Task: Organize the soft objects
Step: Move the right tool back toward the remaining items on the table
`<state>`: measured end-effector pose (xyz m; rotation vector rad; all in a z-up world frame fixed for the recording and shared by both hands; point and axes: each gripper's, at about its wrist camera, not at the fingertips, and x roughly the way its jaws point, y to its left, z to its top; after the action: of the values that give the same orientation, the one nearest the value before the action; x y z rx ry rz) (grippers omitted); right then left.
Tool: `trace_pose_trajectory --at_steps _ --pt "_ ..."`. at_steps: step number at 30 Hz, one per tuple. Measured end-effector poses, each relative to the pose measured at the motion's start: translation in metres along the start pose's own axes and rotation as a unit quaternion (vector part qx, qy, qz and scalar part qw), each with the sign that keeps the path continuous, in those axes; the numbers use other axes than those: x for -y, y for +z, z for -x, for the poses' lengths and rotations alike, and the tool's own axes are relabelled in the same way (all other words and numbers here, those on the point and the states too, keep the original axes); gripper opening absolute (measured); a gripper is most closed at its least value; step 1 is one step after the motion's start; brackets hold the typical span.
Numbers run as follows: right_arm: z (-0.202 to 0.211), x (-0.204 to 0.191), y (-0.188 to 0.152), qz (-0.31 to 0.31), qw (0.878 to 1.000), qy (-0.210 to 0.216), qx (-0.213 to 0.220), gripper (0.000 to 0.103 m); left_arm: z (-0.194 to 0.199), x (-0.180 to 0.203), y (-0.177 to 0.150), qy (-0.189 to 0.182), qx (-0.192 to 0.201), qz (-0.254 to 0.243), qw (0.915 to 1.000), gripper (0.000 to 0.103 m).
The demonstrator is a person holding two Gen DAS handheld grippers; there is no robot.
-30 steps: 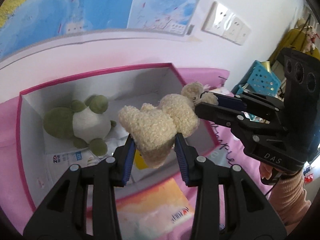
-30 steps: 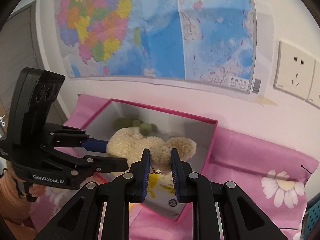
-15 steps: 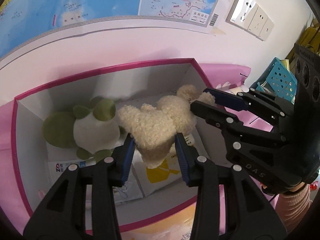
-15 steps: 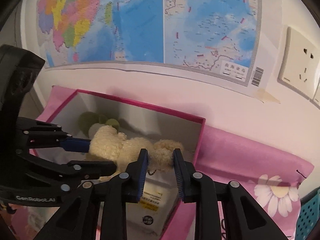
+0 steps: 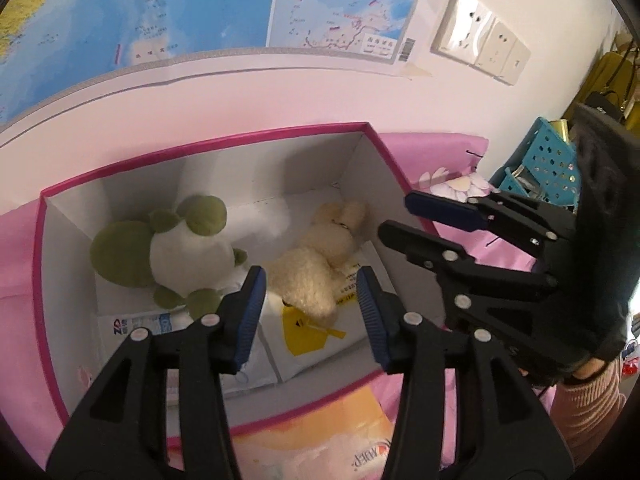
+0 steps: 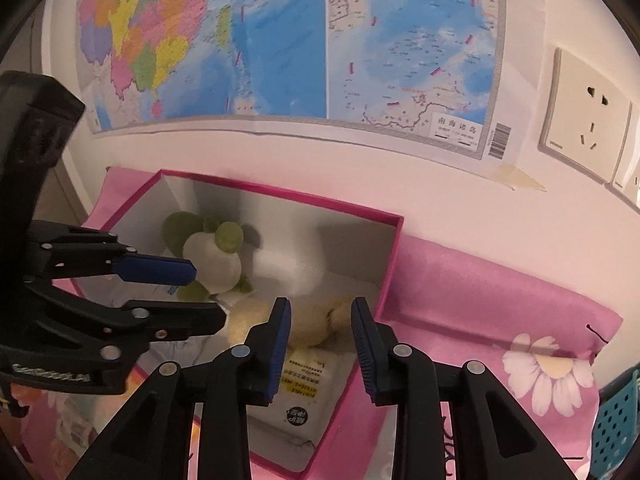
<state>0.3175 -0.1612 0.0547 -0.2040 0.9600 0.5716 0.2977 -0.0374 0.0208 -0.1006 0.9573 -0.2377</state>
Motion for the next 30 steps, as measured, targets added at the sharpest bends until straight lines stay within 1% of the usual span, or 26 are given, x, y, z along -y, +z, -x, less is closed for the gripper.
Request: trace_pose_trajectory --at_steps 2,4,6,7,8,9,10,13,15,16,20,24,27,30 --pt "-0.001 0.000 -0.001 -0.001 1.000 0.006 -0.001 0.031 0.012 -0.001 -0.007 -0.004 0.013 -0.001 0.9999 0.049" --pt "0.005 0.000 -0.004 -0.008 1.000 0.020 0.001 0.031 0.025 0.001 -0.014 -0.023 0.022 -0.009 0.9995 0.049" --pt "0.015 0.001 -0.006 -0.020 0.999 0.043 0.003 0.031 0.038 0.004 -0.023 -0.035 0.032 -0.021 0.9987 0.051" --pt "0.023 0.002 -0.007 -0.030 0.998 0.064 0.004 0.031 0.048 0.007 -0.030 -0.045 0.038 -0.032 0.9977 0.052" --pt "0.032 0.003 -0.010 -0.039 0.995 0.090 0.007 0.032 0.056 0.009 -0.036 -0.052 0.044 -0.038 0.9970 0.055" --pt "0.042 0.002 -0.012 -0.044 0.993 0.110 0.012 0.033 0.066 0.011 -0.043 -0.061 0.052 -0.045 0.9957 0.059" --pt "0.051 0.000 -0.015 -0.045 0.992 0.120 0.018 0.035 0.073 0.015 -0.050 -0.072 0.059 -0.050 0.9944 0.061" --pt "0.085 -0.009 -0.024 -0.038 0.987 0.152 0.033 0.038 0.094 0.017 -0.072 -0.096 0.072 -0.058 0.9911 0.062" --pt "0.104 -0.016 -0.031 -0.036 0.984 0.171 0.041 0.046 0.103 0.019 -0.086 -0.109 0.074 -0.061 0.9894 0.062" --pt "0.116 -0.020 -0.037 -0.032 0.983 0.177 0.046 0.047 0.105 0.021 -0.092 -0.113 0.074 -0.062 0.9889 0.062" --pt "0.151 -0.034 -0.061 -0.018 0.980 0.191 0.054 0.051 0.107 0.028 -0.123 -0.125 0.058 -0.072 0.9878 0.063" --pt "0.170 -0.042 -0.089 -0.020 0.980 0.192 0.049 0.059 0.100 0.035 -0.148 -0.137 0.035 -0.078 0.9868 0.063" --pt "0.174 -0.046 -0.117 -0.029 0.982 0.184 0.033 0.064 0.093 0.039 -0.166 -0.150 0.016 -0.078 0.9854 0.063" --pt "0.165 -0.050 -0.146 -0.043 0.984 0.170 -0.004 0.064 0.085 0.042 -0.181 -0.161 -0.001 -0.077 0.9839 0.063"
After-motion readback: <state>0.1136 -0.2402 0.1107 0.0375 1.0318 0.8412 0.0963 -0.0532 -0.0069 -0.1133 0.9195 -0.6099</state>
